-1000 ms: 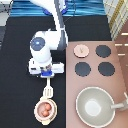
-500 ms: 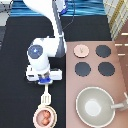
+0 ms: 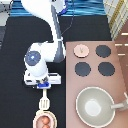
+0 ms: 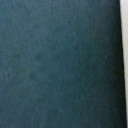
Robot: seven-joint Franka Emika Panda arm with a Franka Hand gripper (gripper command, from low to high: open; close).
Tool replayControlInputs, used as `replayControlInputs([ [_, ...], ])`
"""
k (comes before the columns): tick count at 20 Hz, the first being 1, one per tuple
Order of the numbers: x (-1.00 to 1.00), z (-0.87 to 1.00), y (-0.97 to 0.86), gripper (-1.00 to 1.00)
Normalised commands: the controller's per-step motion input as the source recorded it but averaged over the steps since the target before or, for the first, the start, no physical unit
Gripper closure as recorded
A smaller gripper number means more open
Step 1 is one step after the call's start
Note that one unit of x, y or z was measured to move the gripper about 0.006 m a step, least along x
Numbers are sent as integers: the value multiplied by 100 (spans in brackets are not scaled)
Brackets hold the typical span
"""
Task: Take the lid off the pot, put the pot on the plate, and use the tool to push the pot to the front of the table.
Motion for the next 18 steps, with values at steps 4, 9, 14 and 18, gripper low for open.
replayControlInputs([
  [4, -76, 41, -10, 100],
  [9, -81, 56, -3, 100],
  [14, -92, 60, 0, 100],
  [18, -100, 18, -2, 100],
])
